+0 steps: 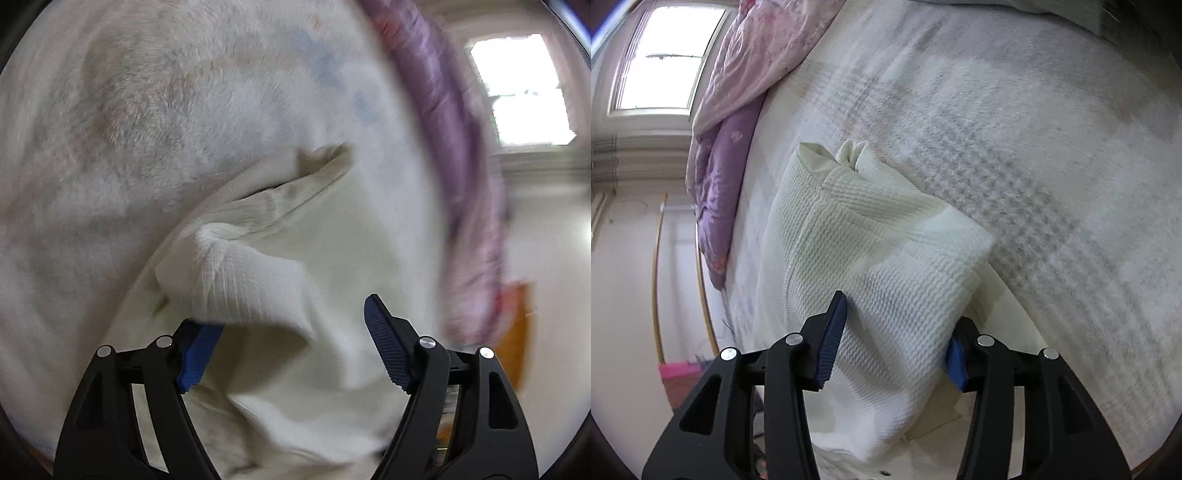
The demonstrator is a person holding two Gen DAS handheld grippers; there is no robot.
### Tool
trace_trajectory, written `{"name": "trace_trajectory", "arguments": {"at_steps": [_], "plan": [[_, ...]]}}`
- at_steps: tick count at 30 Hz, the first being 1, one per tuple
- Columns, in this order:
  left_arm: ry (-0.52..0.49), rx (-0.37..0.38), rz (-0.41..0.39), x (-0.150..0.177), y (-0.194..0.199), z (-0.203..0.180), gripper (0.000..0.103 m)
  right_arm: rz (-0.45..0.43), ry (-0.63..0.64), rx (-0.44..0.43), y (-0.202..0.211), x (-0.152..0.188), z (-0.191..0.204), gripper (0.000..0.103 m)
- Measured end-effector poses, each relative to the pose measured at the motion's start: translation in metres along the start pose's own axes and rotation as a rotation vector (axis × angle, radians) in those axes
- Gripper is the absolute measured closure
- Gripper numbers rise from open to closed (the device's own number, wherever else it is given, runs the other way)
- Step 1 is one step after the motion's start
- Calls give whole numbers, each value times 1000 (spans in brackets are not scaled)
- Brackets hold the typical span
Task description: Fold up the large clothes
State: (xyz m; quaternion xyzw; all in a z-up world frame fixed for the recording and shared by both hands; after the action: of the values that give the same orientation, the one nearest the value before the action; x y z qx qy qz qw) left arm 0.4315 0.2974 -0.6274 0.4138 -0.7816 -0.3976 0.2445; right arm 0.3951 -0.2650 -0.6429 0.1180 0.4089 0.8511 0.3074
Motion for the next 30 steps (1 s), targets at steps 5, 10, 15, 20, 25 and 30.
{"name": "trace_trajectory", "arguments": {"at_steps": [5,10,15,20,25,30], "plan": [[-87,-114,50,4,2,-4,98,6,116,64,27,4,14,99],[-164,-134,27,19,51,-3,98,45,199,61,67,28,23,99],[-140,-237,33,29,36,24,93,112,186,101,51,42,-14,98],[-120,-346,42,29,3,48,70,195,208,168,8,40,-31,86],[-84,-265,-33,50,32,36,32,223,172,165,34,42,-21,43],[-100,-169,9,95,36,34,27,277,76,15,38,73,-20,41]]}}
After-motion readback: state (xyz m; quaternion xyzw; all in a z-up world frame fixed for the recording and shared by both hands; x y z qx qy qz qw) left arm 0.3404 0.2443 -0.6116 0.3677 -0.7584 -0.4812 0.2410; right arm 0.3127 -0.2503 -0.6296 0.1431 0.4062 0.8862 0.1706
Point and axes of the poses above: each gripper's, at about its wrist camera, not at the fingertips, and y roughly against the way its jaws point, z to its left, x to its underside, the point moved 2 cm from there along -y, roughly the way its jaws point, and after that the axes turned 8 degrees about y, right-handed, at the moved point
